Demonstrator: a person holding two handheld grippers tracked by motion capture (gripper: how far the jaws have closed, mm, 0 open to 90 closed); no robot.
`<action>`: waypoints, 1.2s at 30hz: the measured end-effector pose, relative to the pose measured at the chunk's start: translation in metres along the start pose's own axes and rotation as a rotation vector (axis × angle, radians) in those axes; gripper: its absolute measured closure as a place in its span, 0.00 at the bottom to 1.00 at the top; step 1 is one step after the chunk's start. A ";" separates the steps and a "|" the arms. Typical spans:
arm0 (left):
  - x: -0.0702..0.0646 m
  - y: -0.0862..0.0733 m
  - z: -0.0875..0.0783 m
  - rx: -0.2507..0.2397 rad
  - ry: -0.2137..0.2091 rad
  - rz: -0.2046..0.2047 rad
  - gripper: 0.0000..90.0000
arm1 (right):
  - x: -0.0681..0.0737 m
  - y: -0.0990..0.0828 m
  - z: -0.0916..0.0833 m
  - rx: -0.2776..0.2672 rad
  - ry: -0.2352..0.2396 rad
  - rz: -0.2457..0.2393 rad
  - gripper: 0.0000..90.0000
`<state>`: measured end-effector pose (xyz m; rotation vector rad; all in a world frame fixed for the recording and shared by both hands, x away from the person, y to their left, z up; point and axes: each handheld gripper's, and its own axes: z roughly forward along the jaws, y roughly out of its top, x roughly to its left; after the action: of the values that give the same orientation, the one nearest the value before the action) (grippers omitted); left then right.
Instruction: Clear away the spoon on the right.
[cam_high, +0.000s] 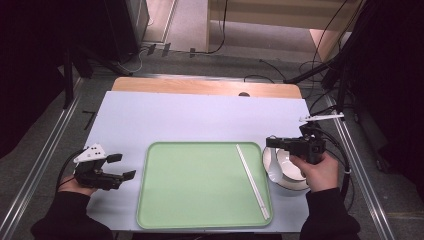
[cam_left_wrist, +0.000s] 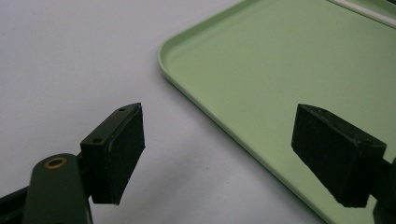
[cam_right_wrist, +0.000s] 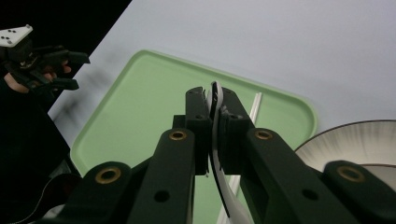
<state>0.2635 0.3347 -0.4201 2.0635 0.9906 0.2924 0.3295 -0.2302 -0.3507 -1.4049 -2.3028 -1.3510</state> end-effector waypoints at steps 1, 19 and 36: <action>0.000 0.000 0.000 0.000 0.000 0.000 0.19 | 0.001 -0.001 0.002 0.000 -0.002 -0.002 0.95; 0.000 0.000 0.000 -0.005 0.001 0.000 0.19 | 0.020 -0.009 0.031 0.060 0.055 -0.035 0.95; 0.000 0.000 -0.001 -0.006 0.003 -0.001 0.19 | 0.030 -0.022 0.055 0.108 0.092 -0.039 0.95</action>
<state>0.2630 0.3351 -0.4196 2.0577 0.9914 0.2978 0.3133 -0.1736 -0.3816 -1.2458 -2.3168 -1.2537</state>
